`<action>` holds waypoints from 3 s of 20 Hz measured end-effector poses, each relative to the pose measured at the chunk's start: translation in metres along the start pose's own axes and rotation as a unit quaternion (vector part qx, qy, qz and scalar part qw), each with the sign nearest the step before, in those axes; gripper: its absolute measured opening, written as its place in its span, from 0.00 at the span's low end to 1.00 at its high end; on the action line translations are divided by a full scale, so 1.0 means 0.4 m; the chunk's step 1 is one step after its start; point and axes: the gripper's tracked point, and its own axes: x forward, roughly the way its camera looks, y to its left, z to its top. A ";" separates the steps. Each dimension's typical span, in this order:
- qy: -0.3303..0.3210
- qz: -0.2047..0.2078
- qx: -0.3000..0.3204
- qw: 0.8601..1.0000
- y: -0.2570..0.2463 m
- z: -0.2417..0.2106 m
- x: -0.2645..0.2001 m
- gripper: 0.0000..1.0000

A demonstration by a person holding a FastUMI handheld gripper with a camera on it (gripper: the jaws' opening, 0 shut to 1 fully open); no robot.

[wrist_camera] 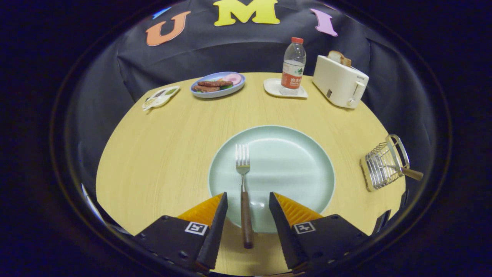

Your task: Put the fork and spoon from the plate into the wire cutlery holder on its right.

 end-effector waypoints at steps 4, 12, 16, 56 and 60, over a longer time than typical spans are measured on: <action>0.010 -0.009 0.008 1.000 -0.005 -0.006 0.026 0.54; 0.021 0.001 -0.002 1.000 -0.033 -0.025 0.025 0.12; 0.021 0.020 -0.018 0.999 -0.054 -0.018 0.004 0.04; 0.099 -0.009 0.005 0.995 -0.817 0.056 -0.337 0.05; 0.119 -0.008 0.006 0.993 -0.817 0.042 -0.340 0.06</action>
